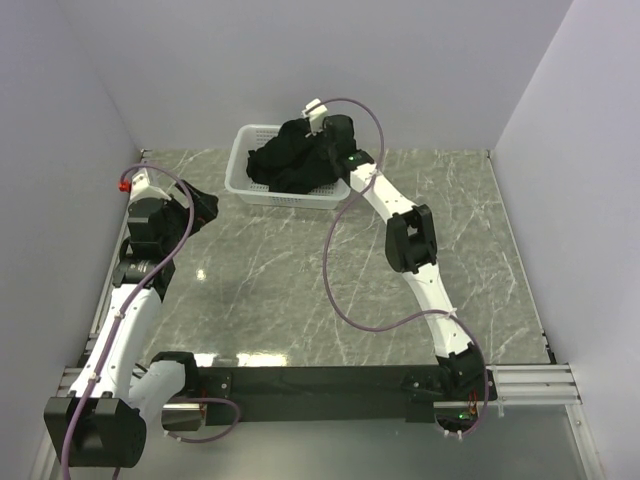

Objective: Fold and stack the t-shirts
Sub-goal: Grab the tshirt from the pile

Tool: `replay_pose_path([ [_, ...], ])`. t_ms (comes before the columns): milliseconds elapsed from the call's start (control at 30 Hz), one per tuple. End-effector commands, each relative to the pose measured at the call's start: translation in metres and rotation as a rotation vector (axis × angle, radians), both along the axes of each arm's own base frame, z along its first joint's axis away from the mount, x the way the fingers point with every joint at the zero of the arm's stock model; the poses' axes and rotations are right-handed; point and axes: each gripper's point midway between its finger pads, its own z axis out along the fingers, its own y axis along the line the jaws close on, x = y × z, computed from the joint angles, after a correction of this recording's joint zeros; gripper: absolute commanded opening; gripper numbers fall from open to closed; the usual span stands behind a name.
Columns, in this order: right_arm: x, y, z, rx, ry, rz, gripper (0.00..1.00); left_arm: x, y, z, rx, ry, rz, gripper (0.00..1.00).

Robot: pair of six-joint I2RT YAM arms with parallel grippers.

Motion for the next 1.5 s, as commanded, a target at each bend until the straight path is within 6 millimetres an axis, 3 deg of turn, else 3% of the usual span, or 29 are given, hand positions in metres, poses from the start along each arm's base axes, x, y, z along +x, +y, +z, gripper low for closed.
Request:
replay_pose_path([
  [0,0.012,-0.002,0.028,0.015,-0.106,-0.003,0.04,0.004,0.002,0.017,0.014,-0.049,0.004,0.99],
  [67,0.008,-0.001,0.045,0.056,-0.110,0.025,0.00,0.004,0.002,0.019,0.017,-0.053,0.004,0.99],
  [100,0.005,-0.004,0.076,0.091,-0.144,0.029,0.00,0.004,0.003,0.020,0.018,-0.056,0.005,0.99],
  [133,0.003,-0.004,0.085,0.115,-0.157,0.040,0.00,0.003,0.002,0.022,0.020,-0.059,0.003,1.00],
  [200,-0.005,-0.006,0.125,0.197,-0.186,0.084,0.00,0.001,0.003,0.025,0.024,-0.070,0.002,0.99],
  [233,-0.015,-0.009,0.165,0.237,-0.224,0.103,0.00,0.000,0.003,0.029,0.025,-0.081,0.002,0.99],
  [267,-0.021,-0.011,0.186,0.279,-0.236,0.121,0.00,-0.001,0.003,0.029,0.028,-0.083,0.001,1.00],
  [300,-0.036,-0.013,0.227,0.312,-0.283,0.157,0.00,-0.002,0.003,0.030,0.030,-0.087,0.001,0.99],
  [367,-0.055,-0.014,0.265,0.358,-0.318,0.193,0.00,-0.004,0.003,0.034,0.031,-0.103,0.002,0.99],
  [400,-0.073,-0.018,0.301,0.385,-0.363,0.215,0.00,-0.005,0.003,0.034,0.031,-0.109,0.001,0.99],
  [467,-0.092,-0.023,0.335,0.428,-0.399,0.231,0.00,-0.007,0.004,0.038,0.033,-0.126,0.002,1.00],
  [500,-0.110,-0.030,0.367,0.451,-0.443,0.238,0.00,-0.007,0.003,0.039,0.033,-0.130,0.000,1.00],
  [567,-0.130,-0.037,0.397,0.491,-0.474,0.245,0.00,-0.009,0.003,0.042,0.039,-0.144,-0.001,0.99],
  [600,-0.150,-0.045,0.424,0.509,-0.513,0.252,0.00,-0.009,0.003,0.043,0.040,-0.147,-0.001,0.99],
  [667,-0.169,-0.054,0.447,0.541,-0.537,0.253,0.00,-0.009,0.003,0.043,0.041,-0.152,-0.003,0.99],
  [700,-0.188,-0.062,0.470,0.558,-0.571,0.258,0.00,-0.009,0.003,0.043,0.041,-0.154,-0.003,0.99],
  [867,-0.250,-0.088,0.528,0.612,-0.661,0.274,0.00,-0.009,0.002,0.041,0.039,-0.163,-0.013,0.99],
  [900,-0.272,-0.097,0.548,0.626,-0.702,0.282,0.00,-0.009,0.001,0.042,0.041,-0.166,-0.015,1.00],
  [1033,-0.317,-0.114,0.581,0.650,-0.754,0.295,0.00,-0.010,0.002,0.042,0.055,-0.168,-0.016,0.99],
  [1167,-0.341,-0.121,0.578,0.615,-0.712,0.301,0.00,-0.011,0.004,0.043,0.071,-0.169,-0.015,0.99],
  [1267,-0.357,-0.113,0.556,0.496,-0.650,0.376,0.00,-0.012,0.004,0.042,0.083,-0.166,-0.019,0.99],
  [1333,-0.368,-0.102,0.529,0.415,-0.577,0.454,0.00,-0.012,0.004,0.041,0.092,-0.160,-0.020,1.00],
  [1367,-0.382,-0.104,0.526,0.395,-0.569,0.480,0.00,-0.013,0.004,0.041,0.094,-0.160,-0.021,0.99],
  [1400,-0.370,-0.095,0.491,0.363,-0.478,0.495,0.00,-0.013,0.005,0.042,0.099,-0.163,-0.019,0.99],
  [1467,-0.387,-0.094,0.469,0.327,-0.451,0.550,0.00,-0.014,0.005,0.042,0.102,-0.163,-0.020,0.99],
])
